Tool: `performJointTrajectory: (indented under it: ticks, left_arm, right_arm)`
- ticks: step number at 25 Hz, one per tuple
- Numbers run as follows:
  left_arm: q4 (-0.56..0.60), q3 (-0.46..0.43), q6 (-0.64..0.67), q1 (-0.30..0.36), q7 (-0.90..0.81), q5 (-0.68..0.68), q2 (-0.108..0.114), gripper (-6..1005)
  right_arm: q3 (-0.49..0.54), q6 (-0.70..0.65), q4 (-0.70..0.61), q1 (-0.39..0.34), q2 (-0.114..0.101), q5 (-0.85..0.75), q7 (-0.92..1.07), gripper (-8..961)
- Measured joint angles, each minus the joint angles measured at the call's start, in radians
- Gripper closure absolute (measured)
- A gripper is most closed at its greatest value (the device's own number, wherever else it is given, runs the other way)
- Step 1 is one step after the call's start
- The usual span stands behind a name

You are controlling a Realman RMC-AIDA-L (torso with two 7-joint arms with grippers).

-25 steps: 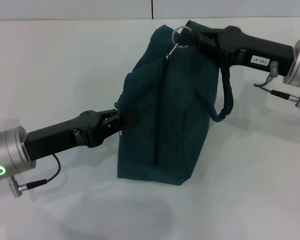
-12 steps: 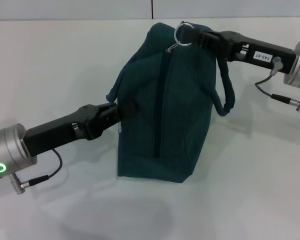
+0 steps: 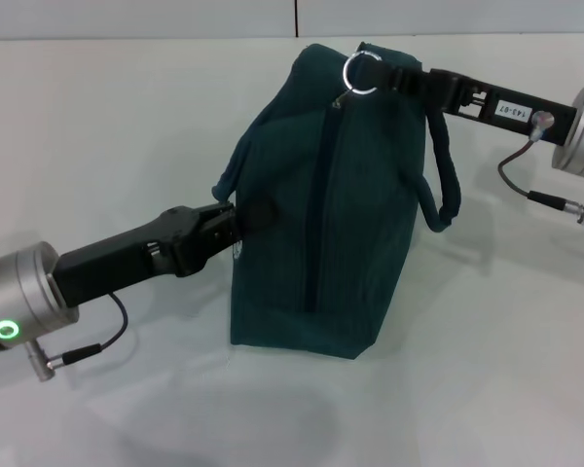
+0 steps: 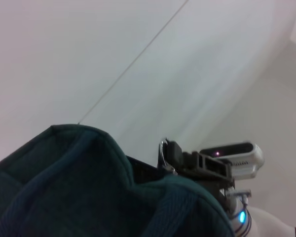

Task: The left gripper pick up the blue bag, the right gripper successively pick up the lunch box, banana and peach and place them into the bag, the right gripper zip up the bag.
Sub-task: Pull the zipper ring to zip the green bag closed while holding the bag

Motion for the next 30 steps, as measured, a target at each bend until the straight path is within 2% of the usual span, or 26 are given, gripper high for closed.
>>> performJointTrajectory:
  ticks: [8,30]
  left_arm:
    - [-0.011,0.035,0.017,0.015,0.027,0.007,0.000,946]
    - [-0.029,0.034,0.068,0.065,0.074,0.004,0.001,945]
  right_arm:
    - [0.002,0.039,0.000,-0.005,-0.002,0.009,0.015,947]
    - [0.009,0.080,-0.009,-0.004,-0.005,0.017,0.007,948]
